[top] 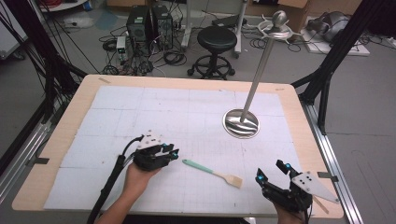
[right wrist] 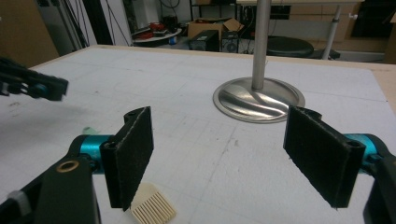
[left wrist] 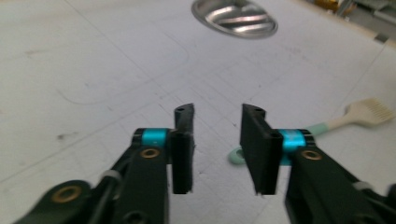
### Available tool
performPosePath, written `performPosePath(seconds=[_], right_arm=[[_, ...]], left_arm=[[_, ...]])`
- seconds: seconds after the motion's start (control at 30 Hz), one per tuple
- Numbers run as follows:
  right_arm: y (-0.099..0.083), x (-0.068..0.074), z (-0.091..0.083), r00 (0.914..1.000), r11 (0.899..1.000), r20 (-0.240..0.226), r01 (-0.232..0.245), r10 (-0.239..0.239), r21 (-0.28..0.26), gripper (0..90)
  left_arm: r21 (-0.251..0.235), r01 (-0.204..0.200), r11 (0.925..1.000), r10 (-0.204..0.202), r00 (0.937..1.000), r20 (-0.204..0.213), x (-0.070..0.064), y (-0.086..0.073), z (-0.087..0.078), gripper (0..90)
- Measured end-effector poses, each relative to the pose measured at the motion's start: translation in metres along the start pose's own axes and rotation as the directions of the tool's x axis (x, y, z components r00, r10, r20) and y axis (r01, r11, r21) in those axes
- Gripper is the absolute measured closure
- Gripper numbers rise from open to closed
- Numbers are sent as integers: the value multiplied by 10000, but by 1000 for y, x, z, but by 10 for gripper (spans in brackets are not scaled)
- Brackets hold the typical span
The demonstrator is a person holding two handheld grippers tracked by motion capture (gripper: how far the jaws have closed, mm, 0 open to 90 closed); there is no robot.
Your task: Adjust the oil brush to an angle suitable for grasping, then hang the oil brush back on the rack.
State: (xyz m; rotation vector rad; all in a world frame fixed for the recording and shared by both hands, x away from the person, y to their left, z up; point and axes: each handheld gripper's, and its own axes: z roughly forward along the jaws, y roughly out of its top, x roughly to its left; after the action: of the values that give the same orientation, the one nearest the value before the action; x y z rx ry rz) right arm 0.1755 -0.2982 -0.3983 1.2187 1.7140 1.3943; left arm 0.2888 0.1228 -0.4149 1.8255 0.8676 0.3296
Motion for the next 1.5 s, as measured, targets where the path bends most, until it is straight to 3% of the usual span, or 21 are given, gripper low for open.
performPosePath(seconds=[0.07,0.13,0.27,0.4,0.47,0.53,0.57,0.77,0.9,1.03,1.27,1.5], right_arm=[[0,1,1,9999,9999,-76,-81,81,-63,218],[1,1,2,9999,10000,-127,-78,78,-41,196],[4,3,5,9992,9997,-393,101,-92,218,165],[7,4,7,9992,9991,-356,221,-208,372,165],[7,6,9,9967,9957,-615,578,-534,721,165],[7,6,10,9955,9951,-753,635,-578,754,164],[6,6,10,9937,9952,-1008,579,-498,788,165],[5,10,15,9889,9944,-1399,626,-503,849,195],[6,12,18,9871,9945,-1511,656,-526,821,223],[5,13,18,9850,9934,-1639,703,-547,909,240],[3,12,20,9825,9915,-1792,713,-510,1086,246],[5,22,31,9726,9856,-2194,1075,-770,1307,250]], left_arm=[[-659,175,9977,-169,9998,99,9,0,-20,534],[-1222,466,9914,-411,9980,473,17,-3,-37,433],[-1840,351,9823,-227,9974,687,29,-11,-68,226],[-2369,17,9715,109,9986,522,39,-23,-95,199],[-2489,26,9685,73,9992,389,44,-31,-105,201],[-2498,36,9683,28,9997,253,48,-38,-112,198],[-2537,100,9672,-40,9997,240,49,-40,-114,196],[-2860,532,9567,-553,9985,8,58,-45,-125,200],[-2780,515,9592,-565,9983,-100,61,-48,-128,202],[-2840,616,9568,-653,9979,-36,60,-48,-127,201],[-2692,436,9621,-431,9990,77,56,-46,-121,202],[-2673,452,9625,-406,9989,227,57,-48,-121,204]])
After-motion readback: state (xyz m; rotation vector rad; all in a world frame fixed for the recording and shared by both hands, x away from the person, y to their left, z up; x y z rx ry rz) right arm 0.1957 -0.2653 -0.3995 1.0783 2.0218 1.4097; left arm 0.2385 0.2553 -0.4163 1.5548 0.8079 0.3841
